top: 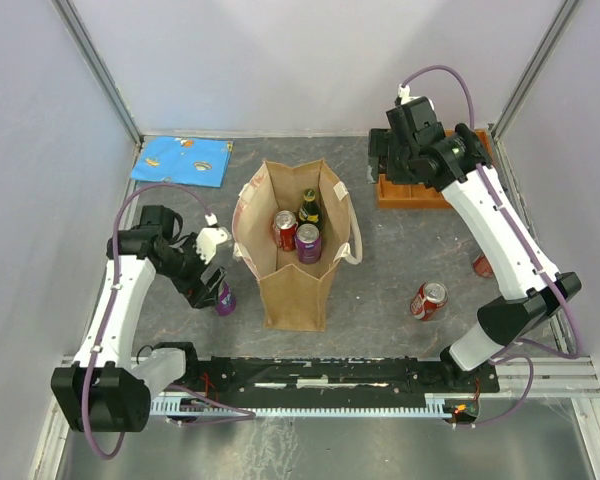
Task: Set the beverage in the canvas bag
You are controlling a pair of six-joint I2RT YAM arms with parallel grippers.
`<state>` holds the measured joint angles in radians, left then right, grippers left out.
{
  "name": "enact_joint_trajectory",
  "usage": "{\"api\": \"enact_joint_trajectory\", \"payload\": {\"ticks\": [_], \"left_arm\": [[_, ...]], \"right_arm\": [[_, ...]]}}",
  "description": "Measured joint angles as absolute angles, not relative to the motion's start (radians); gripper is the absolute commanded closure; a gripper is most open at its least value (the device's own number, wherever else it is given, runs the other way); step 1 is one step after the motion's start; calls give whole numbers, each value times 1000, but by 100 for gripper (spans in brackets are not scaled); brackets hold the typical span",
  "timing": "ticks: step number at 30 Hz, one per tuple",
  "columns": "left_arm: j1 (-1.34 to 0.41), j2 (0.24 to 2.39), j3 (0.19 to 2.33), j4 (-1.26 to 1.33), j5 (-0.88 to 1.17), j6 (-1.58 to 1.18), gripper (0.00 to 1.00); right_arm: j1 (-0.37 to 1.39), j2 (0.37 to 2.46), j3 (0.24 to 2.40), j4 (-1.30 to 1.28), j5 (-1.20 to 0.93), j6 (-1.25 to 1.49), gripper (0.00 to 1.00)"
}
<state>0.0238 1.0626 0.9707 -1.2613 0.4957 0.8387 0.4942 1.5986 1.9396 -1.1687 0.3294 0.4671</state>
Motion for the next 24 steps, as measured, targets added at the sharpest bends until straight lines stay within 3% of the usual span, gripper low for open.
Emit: {"api": "enact_joint_trajectory", "payload": {"ticks": [15, 17, 22, 24], "left_arm": [[-81, 1109, 833, -1040, 390, 835, 1], [-89, 1109, 818, -1016, 387, 825, 14], [-100, 1115, 809, -971, 390, 786, 69], [-100, 1116, 808, -952, 384, 770, 85]], "right_arm": [[490, 1557, 1914, -1168, 315, 495, 1], [490, 1549, 1906, -1168, 315, 500, 1], [489, 1541, 1891, -1167, 315, 507, 1], [489, 1538, 1885, -1167, 315, 509, 1]]}}
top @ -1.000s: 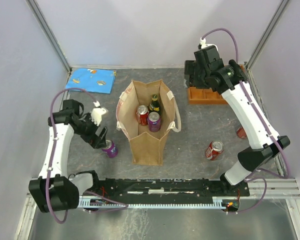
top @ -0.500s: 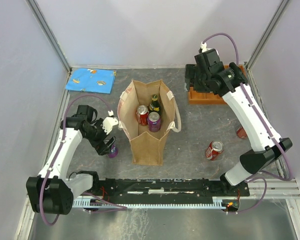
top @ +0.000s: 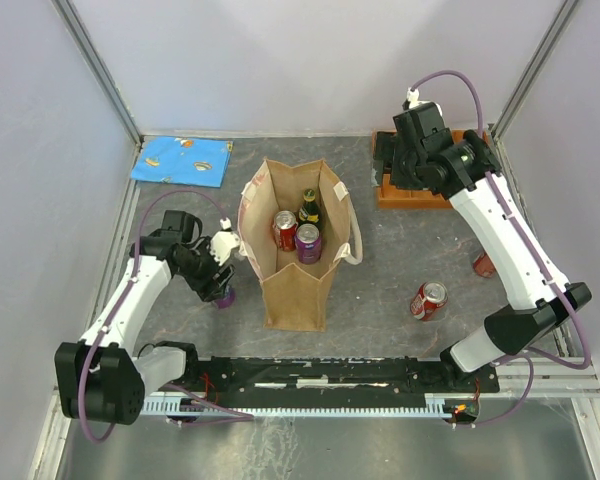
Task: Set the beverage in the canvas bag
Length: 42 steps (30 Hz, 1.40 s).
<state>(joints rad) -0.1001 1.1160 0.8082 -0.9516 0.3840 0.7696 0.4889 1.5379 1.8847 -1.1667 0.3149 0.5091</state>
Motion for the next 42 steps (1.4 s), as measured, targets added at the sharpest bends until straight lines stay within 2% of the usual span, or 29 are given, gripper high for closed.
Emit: {"api": "enact_joint_trajectory", "payload": {"ticks": [2, 7, 10, 16, 20, 24, 29, 34, 42], "left_arm": [[-100, 1116, 808, -939, 371, 746, 96], [-75, 1094, 821, -939, 331, 662, 97], [24, 1070, 888, -956, 315, 617, 97], [248, 1159, 1209, -970, 296, 514, 97], [279, 1278, 1530, -972, 323, 404, 97], [146, 1415, 1816, -971, 342, 327, 97], [-207, 1493, 1988, -1003, 372, 308, 97], [-468, 1497, 1873, -1070, 393, 310, 97], [-553, 1493, 1532, -1066, 300, 329, 97]], "right_arm": [[489, 1538, 1882, -1167, 315, 511, 1], [489, 1534, 1880, -1167, 315, 511, 1], [489, 1528, 1876, -1166, 315, 511, 1], [487, 1517, 1867, -1161, 314, 509, 1], [483, 1517, 1863, -1156, 310, 507, 1], [481, 1505, 1835, -1145, 305, 504, 1], [475, 1472, 1793, -1136, 296, 504, 1], [473, 1437, 1763, -1137, 296, 509, 1], [470, 1398, 1742, -1137, 297, 520, 1]]}}
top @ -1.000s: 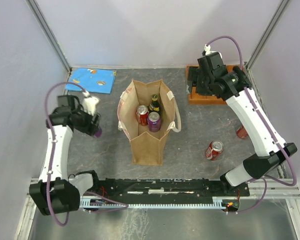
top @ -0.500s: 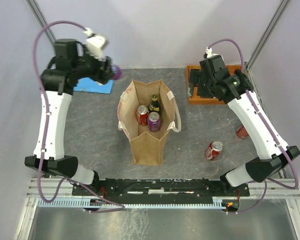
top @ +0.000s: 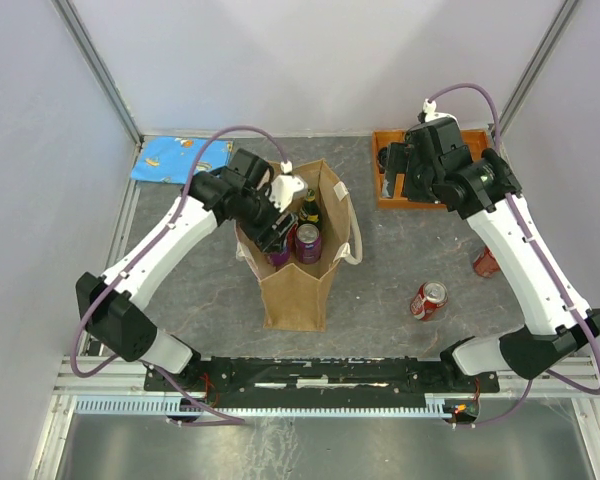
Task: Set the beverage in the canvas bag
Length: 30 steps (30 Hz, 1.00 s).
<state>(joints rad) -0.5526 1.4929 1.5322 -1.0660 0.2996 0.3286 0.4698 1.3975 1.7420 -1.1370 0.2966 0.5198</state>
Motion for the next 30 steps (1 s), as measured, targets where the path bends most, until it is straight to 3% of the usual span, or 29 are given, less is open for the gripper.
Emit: {"api": "enact_joint_trajectory", "payload": {"ticks": [12, 30], "left_arm": [[-563, 1523, 1289, -835, 213, 329, 97], [-569, 1644, 1234, -672, 212, 294, 97]], "right_arm": [[469, 1397, 1742, -1139, 298, 527, 1], [460, 1397, 1742, -1169, 313, 526, 1]]}}
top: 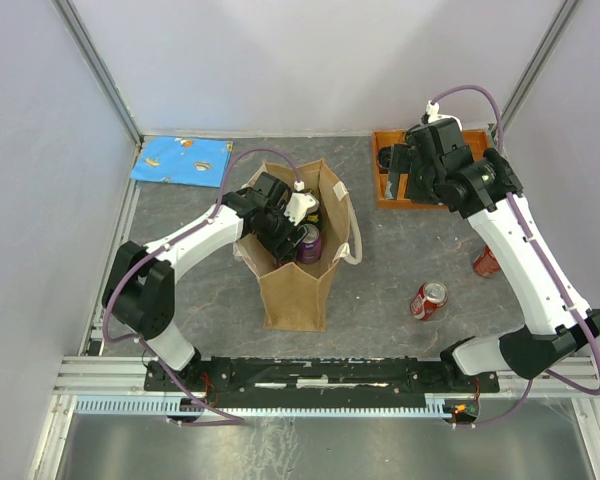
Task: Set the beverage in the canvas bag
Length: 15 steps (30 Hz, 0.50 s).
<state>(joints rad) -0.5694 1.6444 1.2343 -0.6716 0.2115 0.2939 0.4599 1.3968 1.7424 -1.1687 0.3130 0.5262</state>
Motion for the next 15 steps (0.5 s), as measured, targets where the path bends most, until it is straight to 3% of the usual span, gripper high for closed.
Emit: {"api": "enact_joint_trajectory", "payload": {"ticks": [10, 11, 12, 15], "left_arm": [[-569, 1647, 1213, -625, 211, 256, 95], [-569, 1647, 1212, -623, 211, 255, 88], [-569, 1648, 1212, -622, 211, 253, 74], [-569, 1649, 1212, -621, 211, 250, 27]], "right_arm": [[455, 1396, 1742, -1176, 316, 526, 1], [455, 1396, 1742, -1176, 316, 526, 1], [455, 1396, 1742, -1176, 316, 526, 1], [455, 1396, 1742, -1178, 316, 526, 1]]}}
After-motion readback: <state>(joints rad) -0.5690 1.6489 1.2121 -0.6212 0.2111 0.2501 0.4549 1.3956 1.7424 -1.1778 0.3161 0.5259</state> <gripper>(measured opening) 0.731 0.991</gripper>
